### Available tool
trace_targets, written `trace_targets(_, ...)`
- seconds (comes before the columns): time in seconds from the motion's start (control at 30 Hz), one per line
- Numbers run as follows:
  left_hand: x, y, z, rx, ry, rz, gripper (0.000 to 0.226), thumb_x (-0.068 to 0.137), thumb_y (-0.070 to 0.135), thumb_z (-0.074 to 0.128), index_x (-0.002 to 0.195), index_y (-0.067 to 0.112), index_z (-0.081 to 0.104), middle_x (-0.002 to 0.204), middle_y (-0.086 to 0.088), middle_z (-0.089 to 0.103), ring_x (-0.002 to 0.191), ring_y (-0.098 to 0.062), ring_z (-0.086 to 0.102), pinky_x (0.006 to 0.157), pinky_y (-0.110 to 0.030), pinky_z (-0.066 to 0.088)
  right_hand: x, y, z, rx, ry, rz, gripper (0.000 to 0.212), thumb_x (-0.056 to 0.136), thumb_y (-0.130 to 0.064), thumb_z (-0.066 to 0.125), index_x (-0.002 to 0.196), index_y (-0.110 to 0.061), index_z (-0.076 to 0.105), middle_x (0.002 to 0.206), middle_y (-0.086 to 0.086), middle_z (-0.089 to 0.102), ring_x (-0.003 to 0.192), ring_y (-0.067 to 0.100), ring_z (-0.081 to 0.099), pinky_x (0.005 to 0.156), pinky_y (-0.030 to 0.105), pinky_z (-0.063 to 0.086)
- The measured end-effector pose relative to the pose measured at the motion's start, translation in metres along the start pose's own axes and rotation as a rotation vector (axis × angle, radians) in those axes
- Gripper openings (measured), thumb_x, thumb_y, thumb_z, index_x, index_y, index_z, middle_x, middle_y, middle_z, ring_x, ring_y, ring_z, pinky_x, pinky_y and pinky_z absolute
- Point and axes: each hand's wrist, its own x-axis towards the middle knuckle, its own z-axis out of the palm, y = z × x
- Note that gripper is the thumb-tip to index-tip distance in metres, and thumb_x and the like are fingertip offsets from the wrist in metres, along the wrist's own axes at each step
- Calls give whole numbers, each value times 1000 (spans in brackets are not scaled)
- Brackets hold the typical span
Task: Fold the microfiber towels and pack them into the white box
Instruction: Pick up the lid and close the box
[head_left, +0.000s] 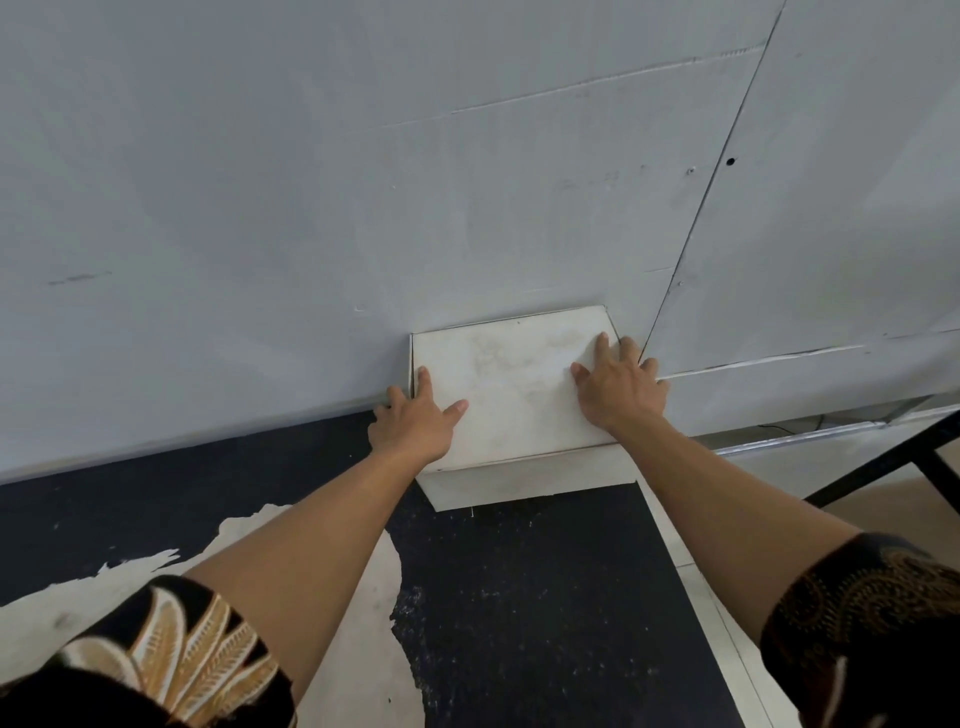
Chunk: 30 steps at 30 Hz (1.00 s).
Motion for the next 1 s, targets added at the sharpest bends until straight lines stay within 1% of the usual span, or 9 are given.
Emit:
trace_targets(0.07,1,0,-1,29,-11,-1,83,92,74,24,157,31,-4,149,-16,27,132,-38,37,98,-48,41,4,1,-1,10,-21,3,64,101,-55,28,155,-25,12,154,4,22,129,36,35,99,49,36)
trace_targets(0.17,1,0,-4,30,-26,-4,83,92,74,25,157,31,-5,150,-15,27,134,-38,36,100,-48,40,4,0,-1,64,-45,5,63,102,-52,28,155,-23,11,152,5,21,126,38,38,92,47,41)
trace_targets(0.23,-1,-1,-3,30,-26,5,82,93,72,25,157,30,-5,152,-16,25,135,-39,35,101,-49,40,0,-1,0,74,-47,8,62,102,-51,28,155,-22,11,153,5,20,126,38,38,92,48,42)
trace_targets(0.33,-7,-4,2,25,-22,14,79,94,71,22,156,32,-7,153,-16,25,135,-39,35,101,-50,41,-6,1,8,90,-1,-7,60,103,-49,23,155,-24,8,157,2,11,125,39,38,91,48,42)
trace_targets(0.43,-10,-4,4,14,-29,16,76,95,69,20,156,33,-9,154,-16,24,134,-38,34,101,-49,41,-10,5,12,99,27,-36,60,102,-50,18,155,-25,6,161,1,3,128,40,36,93,48,41)
trace_targets(0.6,-14,-5,7,7,-37,21,74,96,67,15,155,34,-14,157,-16,21,137,-40,32,101,-49,39,-10,5,15,93,42,-40,61,101,-52,16,156,-26,5,163,0,2,131,40,34,95,50,41)
trace_targets(0.77,-15,-6,7,-37,-73,14,72,96,68,13,153,36,-20,161,-17,10,143,-42,23,108,-52,32,-10,5,14,88,27,-28,62,102,-52,16,156,-26,3,164,1,0,133,41,33,99,51,40)
trace_targets(0.9,-24,-11,9,-83,-127,22,72,97,66,15,150,37,-25,163,-19,4,145,-42,19,112,-54,27,-10,4,9,86,-10,-8,63,102,-53,18,156,-28,0,164,1,-4,135,40,30,102,51,36)
trace_targets(1.0,-31,-20,7,-70,-148,48,74,97,66,19,150,38,-25,163,-19,2,146,-42,18,112,-53,28,-17,-4,2,68,-63,33,63,101,-53,23,156,-30,1,163,8,-5,139,40,23,106,53,31)
